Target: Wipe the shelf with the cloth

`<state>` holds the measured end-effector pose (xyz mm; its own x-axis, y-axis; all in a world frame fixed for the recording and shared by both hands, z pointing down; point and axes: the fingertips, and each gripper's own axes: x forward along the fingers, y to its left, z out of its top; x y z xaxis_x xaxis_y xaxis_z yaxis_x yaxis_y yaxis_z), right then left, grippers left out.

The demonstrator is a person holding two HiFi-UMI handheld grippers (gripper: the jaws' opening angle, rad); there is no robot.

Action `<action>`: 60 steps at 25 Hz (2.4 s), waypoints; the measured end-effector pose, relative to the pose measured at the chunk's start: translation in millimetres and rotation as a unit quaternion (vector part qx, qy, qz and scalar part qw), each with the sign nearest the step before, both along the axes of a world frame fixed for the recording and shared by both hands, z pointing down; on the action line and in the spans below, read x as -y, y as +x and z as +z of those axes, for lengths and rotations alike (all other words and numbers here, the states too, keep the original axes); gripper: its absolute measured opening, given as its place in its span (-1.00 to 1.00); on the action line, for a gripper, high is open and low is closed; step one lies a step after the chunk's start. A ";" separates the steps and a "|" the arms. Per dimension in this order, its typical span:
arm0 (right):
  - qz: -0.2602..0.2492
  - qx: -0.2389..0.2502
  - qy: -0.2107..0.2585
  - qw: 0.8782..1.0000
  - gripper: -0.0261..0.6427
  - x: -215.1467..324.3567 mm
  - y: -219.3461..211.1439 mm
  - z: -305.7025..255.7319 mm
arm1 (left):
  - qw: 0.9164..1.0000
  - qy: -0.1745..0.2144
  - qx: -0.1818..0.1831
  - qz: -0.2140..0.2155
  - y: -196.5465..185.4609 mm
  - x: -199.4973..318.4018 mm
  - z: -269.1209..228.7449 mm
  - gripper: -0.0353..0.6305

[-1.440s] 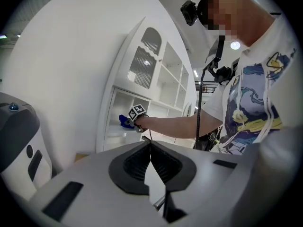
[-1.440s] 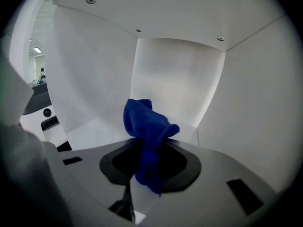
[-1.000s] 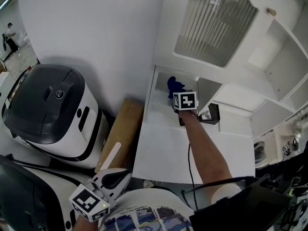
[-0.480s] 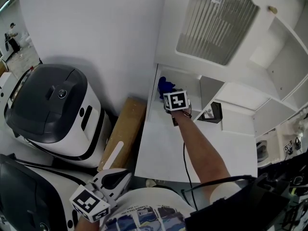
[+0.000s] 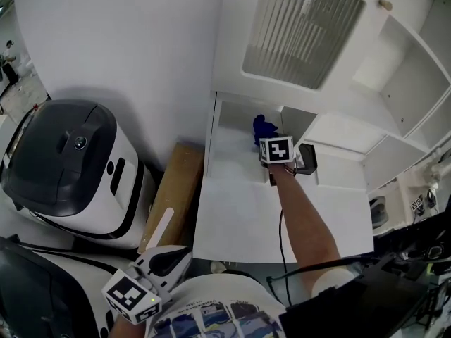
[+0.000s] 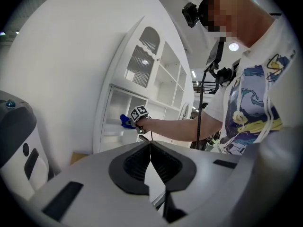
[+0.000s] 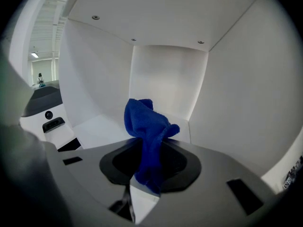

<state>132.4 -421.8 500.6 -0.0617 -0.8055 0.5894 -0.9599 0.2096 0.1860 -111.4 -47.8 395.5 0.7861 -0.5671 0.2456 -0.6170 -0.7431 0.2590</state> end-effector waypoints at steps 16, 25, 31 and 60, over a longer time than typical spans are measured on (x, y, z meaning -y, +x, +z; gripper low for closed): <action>-0.096 0.038 0.024 0.994 -0.56 -7.8 -110.2 -12.7 | 1.000 -0.004 0.000 -0.012 -7.2 -5.8 0.2 -0.86; -0.093 0.020 0.013 0.995 -0.56 -11.0 -111.8 -3.4 | 1.000 -0.008 0.000 -0.025 -16.9 -10.2 2.1 -0.86; -0.045 0.010 0.015 0.999 -0.56 -14.7 -54.2 -0.9 | 1.000 -0.005 -0.003 -0.013 -13.1 -9.8 1.8 -0.86; -0.120 0.076 0.022 0.990 -0.56 -45.6 -123.8 9.8 | 1.000 -0.014 0.009 -0.002 -5.9 -5.1 5.9 -0.86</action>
<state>8.6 -376.2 510.4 -0.3403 -0.7818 0.5225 -0.9010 0.4301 0.0568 -117.4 -42.7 401.4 0.7796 -0.5623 0.2758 -0.6242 -0.7335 0.2690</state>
